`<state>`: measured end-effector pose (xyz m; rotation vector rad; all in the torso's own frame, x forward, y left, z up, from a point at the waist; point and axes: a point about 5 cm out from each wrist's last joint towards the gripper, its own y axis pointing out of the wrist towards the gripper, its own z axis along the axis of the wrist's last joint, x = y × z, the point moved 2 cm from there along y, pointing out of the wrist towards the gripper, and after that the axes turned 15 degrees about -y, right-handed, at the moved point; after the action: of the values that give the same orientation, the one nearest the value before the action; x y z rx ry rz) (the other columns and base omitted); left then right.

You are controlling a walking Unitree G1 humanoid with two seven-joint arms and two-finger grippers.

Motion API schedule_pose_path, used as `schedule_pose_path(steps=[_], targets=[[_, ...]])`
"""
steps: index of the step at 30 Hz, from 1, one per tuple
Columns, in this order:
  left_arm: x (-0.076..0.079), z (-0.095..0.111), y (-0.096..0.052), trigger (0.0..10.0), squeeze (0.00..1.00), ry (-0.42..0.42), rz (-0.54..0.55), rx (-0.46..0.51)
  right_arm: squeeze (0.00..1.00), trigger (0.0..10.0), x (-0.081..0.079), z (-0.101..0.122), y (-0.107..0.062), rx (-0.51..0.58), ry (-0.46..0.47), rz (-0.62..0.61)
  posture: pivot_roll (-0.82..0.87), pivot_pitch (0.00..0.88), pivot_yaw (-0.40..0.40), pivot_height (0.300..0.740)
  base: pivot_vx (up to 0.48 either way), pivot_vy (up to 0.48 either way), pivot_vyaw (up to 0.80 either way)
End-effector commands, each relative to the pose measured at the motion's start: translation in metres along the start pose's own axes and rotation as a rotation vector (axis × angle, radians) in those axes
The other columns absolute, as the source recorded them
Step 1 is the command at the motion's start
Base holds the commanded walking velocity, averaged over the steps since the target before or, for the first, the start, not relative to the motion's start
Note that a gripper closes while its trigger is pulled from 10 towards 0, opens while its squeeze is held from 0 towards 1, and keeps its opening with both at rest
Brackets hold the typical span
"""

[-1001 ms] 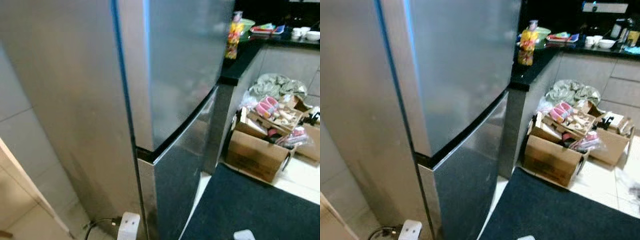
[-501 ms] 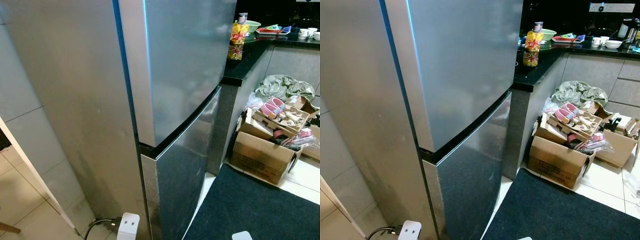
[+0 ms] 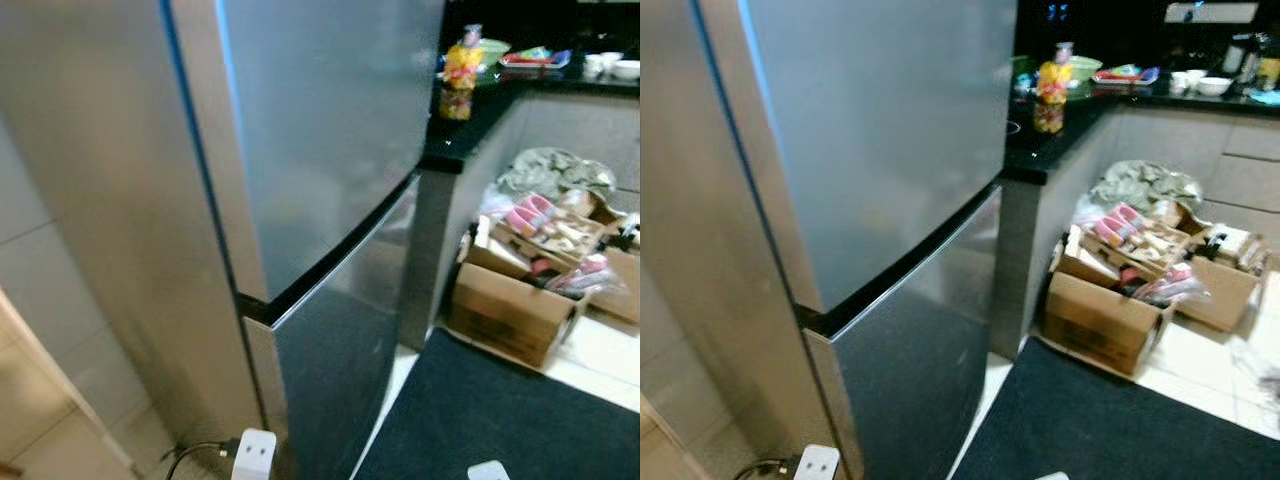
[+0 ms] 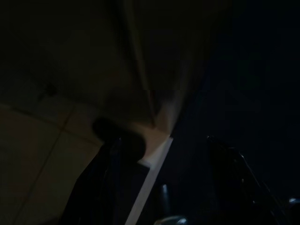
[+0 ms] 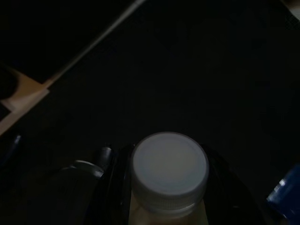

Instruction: Restocking fridge

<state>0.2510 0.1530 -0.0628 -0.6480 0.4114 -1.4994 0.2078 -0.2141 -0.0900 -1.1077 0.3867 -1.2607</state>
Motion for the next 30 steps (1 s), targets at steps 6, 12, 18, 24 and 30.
schedule_pose_path(steps=[6,12,18,24,30], targets=[[-0.007,-0.002,-0.003,10.0,0.00,-0.062,0.005,0.013,0.00,10.0,-0.006,0.003,0.000,0.014,-0.015,0.017,-0.06,0.068,-0.003,0.740,0.000,0.000,0.00],[-0.011,0.009,-0.004,10.0,0.00,-0.071,-0.052,0.063,0.00,10.0,-0.007,0.004,0.000,0.017,-0.024,0.022,-0.06,0.065,-0.005,0.740,0.000,0.000,0.00],[-0.019,0.026,-0.007,0.0,0.00,-0.044,-0.146,0.128,0.00,10.0,-0.007,0.003,0.000,0.015,-0.033,0.023,-0.05,0.053,-0.009,0.740,0.000,0.000,0.00],[-0.022,0.039,-0.017,0.0,0.00,-0.050,-0.275,0.207,0.00,10.0,-0.005,0.002,0.000,0.013,-0.036,0.022,-0.05,0.049,-0.007,0.740,0.000,0.000,0.00],[-0.024,0.042,-0.033,0.0,0.00,0.002,-0.389,0.253,0.00,10.0,-0.005,0.001,0.000,0.010,-0.037,0.021,-0.05,0.050,-0.011,0.740,0.000,0.000,0.00]])
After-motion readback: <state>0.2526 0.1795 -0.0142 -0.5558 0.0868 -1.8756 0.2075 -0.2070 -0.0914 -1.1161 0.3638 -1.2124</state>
